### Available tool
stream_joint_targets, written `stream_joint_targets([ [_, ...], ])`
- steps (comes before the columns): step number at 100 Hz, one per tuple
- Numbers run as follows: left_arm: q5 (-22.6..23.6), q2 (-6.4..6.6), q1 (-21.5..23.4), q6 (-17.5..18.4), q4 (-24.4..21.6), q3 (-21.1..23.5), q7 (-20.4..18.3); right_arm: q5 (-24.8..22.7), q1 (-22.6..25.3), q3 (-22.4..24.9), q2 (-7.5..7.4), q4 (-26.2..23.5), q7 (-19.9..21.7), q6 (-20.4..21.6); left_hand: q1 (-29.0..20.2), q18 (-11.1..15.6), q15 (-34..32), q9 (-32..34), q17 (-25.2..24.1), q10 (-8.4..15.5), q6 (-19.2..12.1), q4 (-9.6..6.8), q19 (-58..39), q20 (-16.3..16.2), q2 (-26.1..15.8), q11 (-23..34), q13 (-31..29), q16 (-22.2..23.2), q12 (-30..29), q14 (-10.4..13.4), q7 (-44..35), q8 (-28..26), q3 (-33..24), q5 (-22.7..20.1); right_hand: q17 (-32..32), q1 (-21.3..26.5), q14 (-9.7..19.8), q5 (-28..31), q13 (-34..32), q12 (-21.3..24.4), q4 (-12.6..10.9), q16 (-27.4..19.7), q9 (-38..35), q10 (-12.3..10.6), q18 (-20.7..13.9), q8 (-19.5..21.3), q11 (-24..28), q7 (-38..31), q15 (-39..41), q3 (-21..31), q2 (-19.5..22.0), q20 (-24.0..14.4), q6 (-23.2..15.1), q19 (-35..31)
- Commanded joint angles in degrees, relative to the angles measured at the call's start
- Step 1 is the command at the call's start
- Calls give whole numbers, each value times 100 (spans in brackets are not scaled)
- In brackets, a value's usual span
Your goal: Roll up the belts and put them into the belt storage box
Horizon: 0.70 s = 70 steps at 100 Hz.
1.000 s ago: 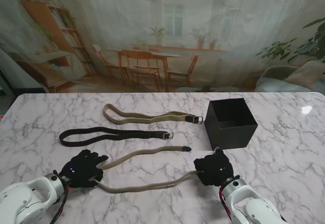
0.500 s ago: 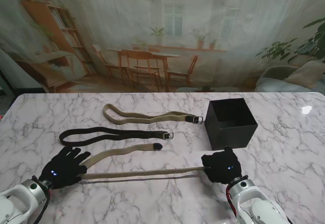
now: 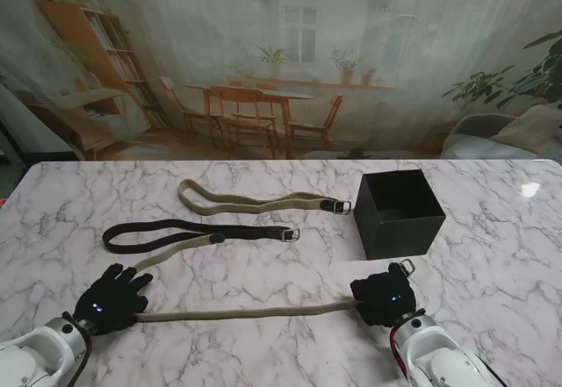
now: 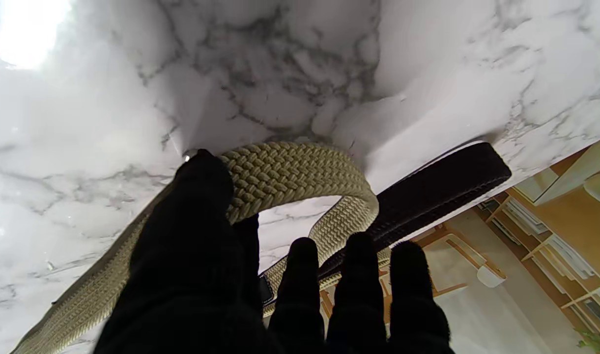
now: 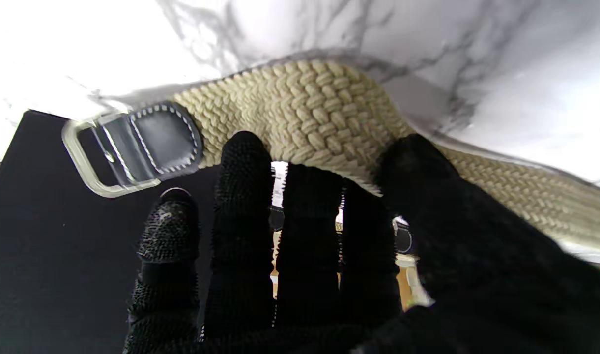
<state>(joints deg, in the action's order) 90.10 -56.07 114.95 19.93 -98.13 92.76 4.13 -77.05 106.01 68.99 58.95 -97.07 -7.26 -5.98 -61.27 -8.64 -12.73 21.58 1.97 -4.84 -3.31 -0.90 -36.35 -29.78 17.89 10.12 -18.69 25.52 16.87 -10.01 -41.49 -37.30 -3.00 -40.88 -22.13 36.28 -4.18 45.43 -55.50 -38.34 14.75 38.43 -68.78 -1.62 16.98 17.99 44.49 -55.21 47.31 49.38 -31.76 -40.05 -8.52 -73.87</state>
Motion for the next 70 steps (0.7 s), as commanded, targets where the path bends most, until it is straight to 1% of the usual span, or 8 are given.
stream_joint_targets([
  [1, 1, -7, 23, -14, 64, -3, -146, -33, 36, -35, -5, 38, 36, -9, -138, -121, 5, 46, -89, -92, -71, 84, -37, 13, -173, -82, -100, 68, 42, 8, 40, 125, -29, -149, 126, -90, 86, -125, 197, 109, -162, -201, 108, 89, 58, 20, -318, 67, -374, 127, -135, 57, -261, 85],
  [10, -34, -11, 28, 6, 62, 10, -175, -38, 65, -34, -5, 26, -14, 13, 90, -140, 58, -80, -115, -140, -32, 80, 31, 52, -138, -213, -68, 29, -73, -19, 727, 539, 100, 228, 202, -837, 16, -126, 377, 307, -247, -258, 369, 171, 60, 117, -619, 680, -582, -22, -200, 53, -29, 168],
  [23, -1, -1, 23, 46, 72, 29, -134, -27, 162, 67, 7, -46, -160, 83, 725, -194, 75, -192, -121, -212, 235, 87, 89, 63, -340, -283, -66, 8, -201, -52, 1839, 560, 167, 447, 253, -1022, -25, -12, 475, 360, -413, -267, 509, 209, 77, 428, -710, 1177, -620, -37, -290, 41, 74, 200],
  [32, 27, 7, 11, 61, 88, 33, -77, -90, 199, 122, 1, -84, -177, 144, 720, -214, 75, -186, -124, -221, 235, 82, 103, 66, -336, -289, -69, 8, -205, -51, 1898, 559, 156, 391, 218, -303, 26, -244, 376, 249, -257, -260, 420, 129, 95, 31, -627, 297, -581, 68, -482, 31, -271, 213],
  [43, 63, 15, -3, 77, 94, 32, -72, -67, 147, 71, 7, 15, -378, 133, 662, -238, 76, -170, -141, -234, 227, 78, 136, 76, -313, -289, -71, 9, -205, -55, 1873, 467, 126, 324, 64, 353, 128, -119, 187, -143, -205, -187, 185, -2, 70, 492, -465, -175, -413, 568, -440, 50, -934, 191],
  [51, 97, 19, 4, 80, 85, 42, -65, -16, 102, 16, 18, 93, -545, 77, 632, -246, 76, -152, -141, -233, 214, 80, 150, 79, -300, -287, -80, 8, -204, -54, 1858, 407, 113, 300, 4, 291, 126, -195, 152, -190, -126, -159, 187, -11, 18, 966, -458, -388, -340, 567, -472, 53, -1083, 127],
  [59, 131, 23, 19, 74, 80, 61, -17, -27, 78, -14, 22, 144, -701, 31, 673, -261, 72, -135, -143, -240, 224, 90, 160, 80, -325, -283, -91, 11, -201, -59, 1868, 384, 127, 300, -40, -112, 126, -548, 156, -384, -79, -98, 482, -38, -53, 1366, -273, -539, -197, 470, -673, 56, -873, 43],
  [70, 153, 23, 45, 77, 63, 99, 10, -26, 31, -69, 35, 247, -1035, -50, 885, -312, 83, -140, -171, -260, 287, 101, 202, 91, -419, -298, -77, 8, -204, -70, 1929, 404, 207, 301, -115, -301, 159, -665, 88, -574, -32, 7, 547, -110, -100, 1618, 141, -764, 79, 440, -826, 72, -884, -49],
])
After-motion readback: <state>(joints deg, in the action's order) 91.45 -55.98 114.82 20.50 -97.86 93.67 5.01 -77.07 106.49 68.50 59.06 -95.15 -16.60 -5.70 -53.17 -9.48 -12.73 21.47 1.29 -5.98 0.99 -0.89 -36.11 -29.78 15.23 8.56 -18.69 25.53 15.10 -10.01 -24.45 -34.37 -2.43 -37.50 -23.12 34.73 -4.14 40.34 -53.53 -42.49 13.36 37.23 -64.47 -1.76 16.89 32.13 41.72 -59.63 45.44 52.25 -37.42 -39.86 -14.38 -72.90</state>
